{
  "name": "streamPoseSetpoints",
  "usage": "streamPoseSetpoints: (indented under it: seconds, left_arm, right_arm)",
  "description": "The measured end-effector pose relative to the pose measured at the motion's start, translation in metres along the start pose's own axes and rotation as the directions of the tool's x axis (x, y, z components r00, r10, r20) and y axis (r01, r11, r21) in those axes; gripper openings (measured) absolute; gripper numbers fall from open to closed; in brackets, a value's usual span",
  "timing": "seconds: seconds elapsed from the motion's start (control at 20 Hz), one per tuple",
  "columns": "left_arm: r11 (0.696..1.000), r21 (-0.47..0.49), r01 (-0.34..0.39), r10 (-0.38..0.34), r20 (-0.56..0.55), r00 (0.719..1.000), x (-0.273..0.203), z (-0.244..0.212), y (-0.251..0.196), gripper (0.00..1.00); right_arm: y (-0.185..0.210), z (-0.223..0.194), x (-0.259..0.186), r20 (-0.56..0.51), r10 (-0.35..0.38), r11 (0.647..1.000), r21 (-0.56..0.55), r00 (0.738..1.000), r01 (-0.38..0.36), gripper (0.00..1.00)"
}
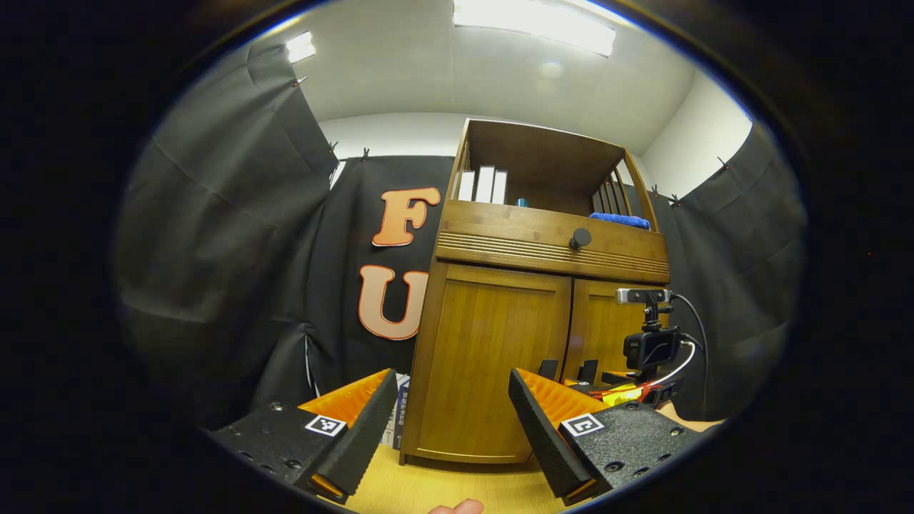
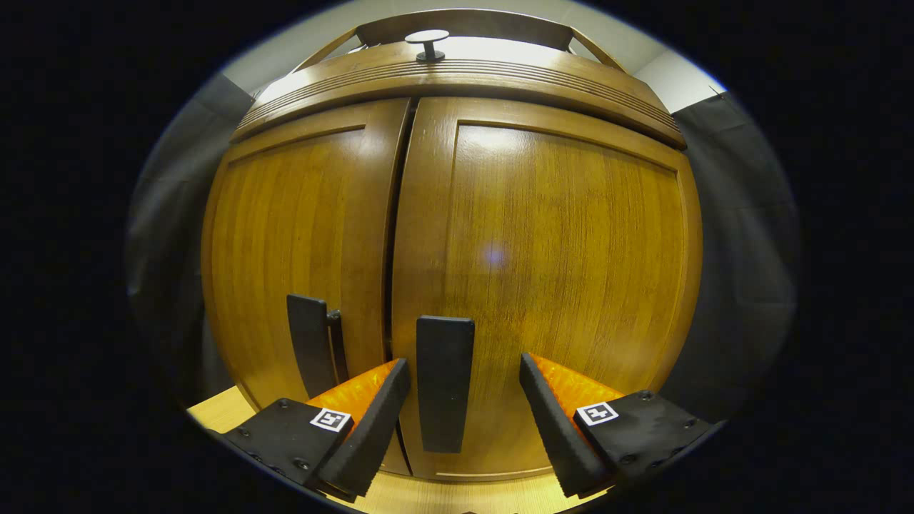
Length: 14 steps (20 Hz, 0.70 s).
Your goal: Open the right door of the double-door shoe cabinet with the right hand, and open the left door with the left hand.
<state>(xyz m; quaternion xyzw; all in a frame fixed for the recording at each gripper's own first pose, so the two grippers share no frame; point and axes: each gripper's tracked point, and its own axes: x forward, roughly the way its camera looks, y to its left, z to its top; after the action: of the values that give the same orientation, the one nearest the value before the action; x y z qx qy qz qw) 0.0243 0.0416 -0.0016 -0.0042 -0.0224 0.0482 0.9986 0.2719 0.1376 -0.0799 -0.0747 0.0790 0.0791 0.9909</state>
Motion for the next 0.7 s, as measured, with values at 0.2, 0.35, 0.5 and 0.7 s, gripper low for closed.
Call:
streamPoseSetpoints:
  seconds: [0.2, 0.35, 0.5, 0.7]
  left_arm:
    - [1.000, -0.005, -0.013, 0.013, -0.013, 1.000, 0.001, -0.004, 0.003, 0.95]
    - [1.000, -0.001, -0.020, 0.020, -0.010, 1.000, -0.001, -0.003, 0.005, 0.94]
    - [1.000, -0.006, -0.019, 0.019, -0.015, 1.000, -0.003, -0.004, 0.004, 0.95]
    - [1.000, -0.005, -0.022, 0.021, -0.034, 0.999, -0.010, -0.007, 0.006, 0.95]
  right_arm:
    - [0.003, -0.002, 0.003, 0.003, 0.037, 0.998, 0.048, 0.999, -0.037, 0.85]
    - [0.003, -0.003, 0.001, 0.000, 0.048, 0.996, 0.074, 0.999, -0.048, 0.90]
    - [0.010, -0.007, 0.002, -0.025, 0.065, 0.996, 0.062, 0.998, -0.064, 0.83]
    - [0.014, -0.015, 0.000, -0.060, 0.109, 0.993, 0.063, 0.992, -0.105, 0.34]
